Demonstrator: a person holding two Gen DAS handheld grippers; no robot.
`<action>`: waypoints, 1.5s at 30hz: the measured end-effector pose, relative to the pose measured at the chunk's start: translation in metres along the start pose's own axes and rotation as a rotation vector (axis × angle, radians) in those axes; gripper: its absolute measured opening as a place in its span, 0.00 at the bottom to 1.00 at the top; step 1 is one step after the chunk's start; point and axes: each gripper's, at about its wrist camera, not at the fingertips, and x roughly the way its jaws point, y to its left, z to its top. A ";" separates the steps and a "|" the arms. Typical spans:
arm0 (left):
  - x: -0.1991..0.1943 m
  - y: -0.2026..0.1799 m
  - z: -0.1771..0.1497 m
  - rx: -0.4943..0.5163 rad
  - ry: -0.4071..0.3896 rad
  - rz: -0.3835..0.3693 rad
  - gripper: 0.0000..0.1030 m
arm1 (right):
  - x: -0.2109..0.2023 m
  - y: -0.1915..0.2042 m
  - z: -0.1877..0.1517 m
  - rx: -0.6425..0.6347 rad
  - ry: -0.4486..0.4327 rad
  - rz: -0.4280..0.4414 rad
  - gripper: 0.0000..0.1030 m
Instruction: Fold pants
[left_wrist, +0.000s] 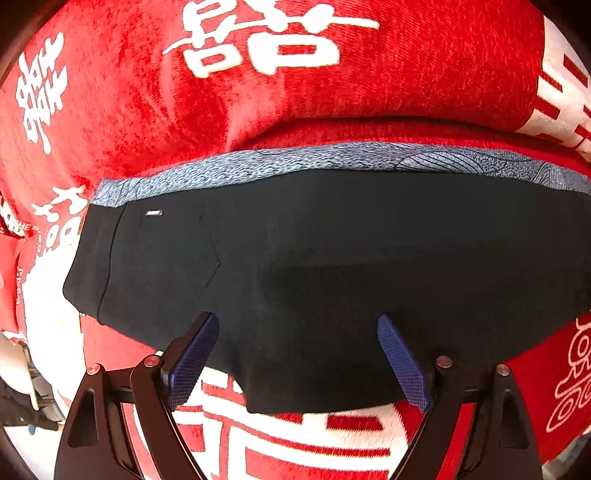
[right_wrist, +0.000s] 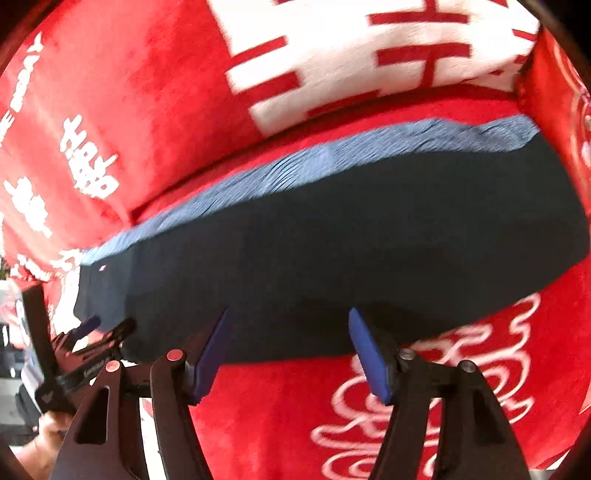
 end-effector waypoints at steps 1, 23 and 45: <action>0.004 -0.006 -0.003 0.008 0.003 0.004 0.86 | 0.004 -0.006 0.001 0.014 0.006 -0.002 0.67; -0.028 -0.107 0.019 0.077 0.034 -0.124 0.99 | -0.003 -0.054 -0.032 0.140 0.006 0.143 0.73; -0.058 -0.255 0.066 0.143 0.002 -0.188 0.99 | -0.027 -0.169 -0.044 0.472 -0.150 0.204 0.73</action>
